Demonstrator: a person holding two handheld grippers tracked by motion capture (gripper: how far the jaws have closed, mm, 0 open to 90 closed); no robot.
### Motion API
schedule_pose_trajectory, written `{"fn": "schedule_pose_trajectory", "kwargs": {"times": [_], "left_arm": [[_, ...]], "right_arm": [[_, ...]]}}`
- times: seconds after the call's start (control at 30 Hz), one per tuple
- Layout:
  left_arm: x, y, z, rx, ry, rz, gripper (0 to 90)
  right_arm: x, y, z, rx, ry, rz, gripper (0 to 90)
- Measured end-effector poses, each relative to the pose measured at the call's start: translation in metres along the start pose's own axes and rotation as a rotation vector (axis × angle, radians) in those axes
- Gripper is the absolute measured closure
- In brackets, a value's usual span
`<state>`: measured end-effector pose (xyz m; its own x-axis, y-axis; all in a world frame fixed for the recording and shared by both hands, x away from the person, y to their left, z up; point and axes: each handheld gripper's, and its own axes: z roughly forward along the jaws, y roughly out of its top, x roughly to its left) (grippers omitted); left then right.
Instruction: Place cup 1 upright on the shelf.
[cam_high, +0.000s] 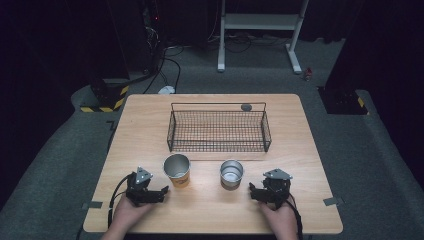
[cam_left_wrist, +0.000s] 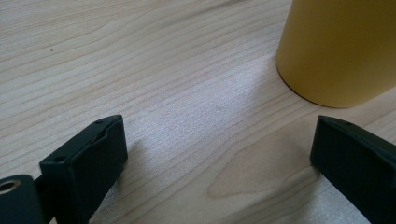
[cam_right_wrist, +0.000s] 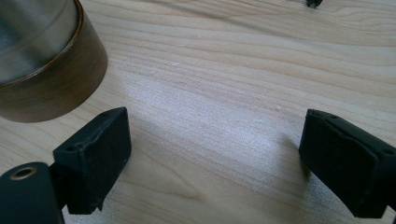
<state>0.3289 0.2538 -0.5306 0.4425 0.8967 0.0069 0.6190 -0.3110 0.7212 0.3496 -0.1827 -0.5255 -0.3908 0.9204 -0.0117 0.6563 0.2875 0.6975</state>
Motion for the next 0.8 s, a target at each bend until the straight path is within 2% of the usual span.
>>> {"fn": "schedule_pose_trajectory", "kwargs": {"times": [0.8], "left_arm": [[-0.0008,-0.0011,-0.0014,-0.001,0.008,-0.012,5.5]], "right_arm": [[0.0007,-0.0015,-0.0014,-0.001,-0.004,0.000,9.1]]}}
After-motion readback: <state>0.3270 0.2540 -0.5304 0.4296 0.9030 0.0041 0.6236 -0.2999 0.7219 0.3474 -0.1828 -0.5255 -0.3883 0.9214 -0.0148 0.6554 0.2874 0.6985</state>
